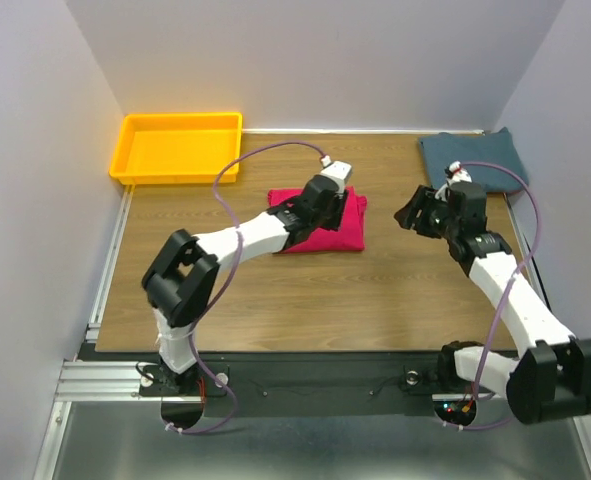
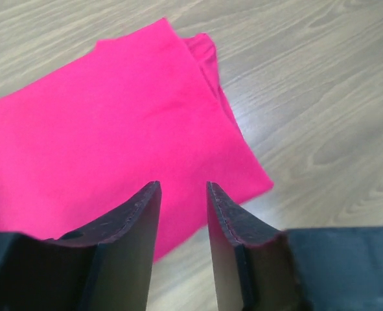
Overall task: Fold and stack the t-shirts
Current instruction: Neatly place the folded tshirt to the corner
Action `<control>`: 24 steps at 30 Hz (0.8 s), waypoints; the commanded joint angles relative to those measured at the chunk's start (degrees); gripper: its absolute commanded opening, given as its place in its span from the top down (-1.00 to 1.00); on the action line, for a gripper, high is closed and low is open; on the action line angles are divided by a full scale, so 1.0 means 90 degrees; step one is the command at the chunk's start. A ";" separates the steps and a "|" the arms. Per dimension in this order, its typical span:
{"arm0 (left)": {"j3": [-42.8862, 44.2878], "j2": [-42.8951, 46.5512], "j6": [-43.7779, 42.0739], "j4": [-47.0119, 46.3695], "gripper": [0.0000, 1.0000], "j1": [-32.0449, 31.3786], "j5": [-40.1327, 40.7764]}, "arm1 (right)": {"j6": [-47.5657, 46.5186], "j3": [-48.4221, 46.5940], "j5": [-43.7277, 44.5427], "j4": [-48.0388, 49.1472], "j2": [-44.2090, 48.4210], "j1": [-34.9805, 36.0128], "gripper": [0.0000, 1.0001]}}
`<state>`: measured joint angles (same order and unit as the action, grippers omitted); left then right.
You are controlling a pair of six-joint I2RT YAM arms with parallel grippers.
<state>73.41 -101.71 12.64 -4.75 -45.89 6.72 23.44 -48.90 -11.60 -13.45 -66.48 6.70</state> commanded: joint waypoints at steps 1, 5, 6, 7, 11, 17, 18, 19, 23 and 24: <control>0.0915 -0.0719 -0.0428 0.0127 0.16 -0.0350 0.0590 | 0.0393 0.0336 0.1082 -0.0273 0.0696 -0.0041 -0.30; 0.1472 -0.1354 -0.0545 0.0430 0.26 -0.0536 0.0816 | 0.0413 0.0619 0.1239 -0.0458 0.1194 -0.0051 -0.30; 0.1540 -0.1519 -0.0546 0.0440 0.31 -0.0584 0.0825 | 0.0384 0.0677 0.1249 -0.0487 0.1311 -0.0051 -0.30; 0.1560 -0.1598 -0.0565 0.0440 0.32 -0.0624 0.0825 | 0.0384 0.0697 0.1249 -0.0555 0.1351 -0.0041 -0.30; 0.1629 -0.1931 -0.0692 0.0518 0.35 -0.0936 0.0874 | 0.0393 0.0756 0.1249 -0.0673 0.1429 -0.0051 -0.30; 0.1015 -0.2039 -0.0351 0.1016 0.35 -0.1434 0.0894 | 0.0462 0.0776 0.1201 -0.0712 0.1371 -0.0041 -0.30; 0.0927 -0.2010 -0.0254 0.1094 0.35 -0.1454 0.0884 | 0.0481 0.0776 0.1181 -0.0712 0.1371 -0.0051 -0.30; 0.0742 -0.1893 -0.0108 0.1240 0.35 -0.1473 0.0865 | 0.0481 0.0776 0.1142 -0.0722 0.1380 -0.0051 -0.30; 0.0506 -0.1124 -0.0009 0.1533 0.31 -0.1503 0.1021 | 0.0462 0.0805 0.1113 -0.0751 0.1458 -0.0051 -0.30; 0.0486 -0.0995 0.0030 0.1650 0.27 -0.1512 0.1050 | 0.0462 0.0815 0.1122 -0.0751 0.1478 -0.0051 -0.30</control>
<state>79.70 -118.06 10.41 3.64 -59.68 15.00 27.27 -42.15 -1.78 -20.62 -54.76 6.70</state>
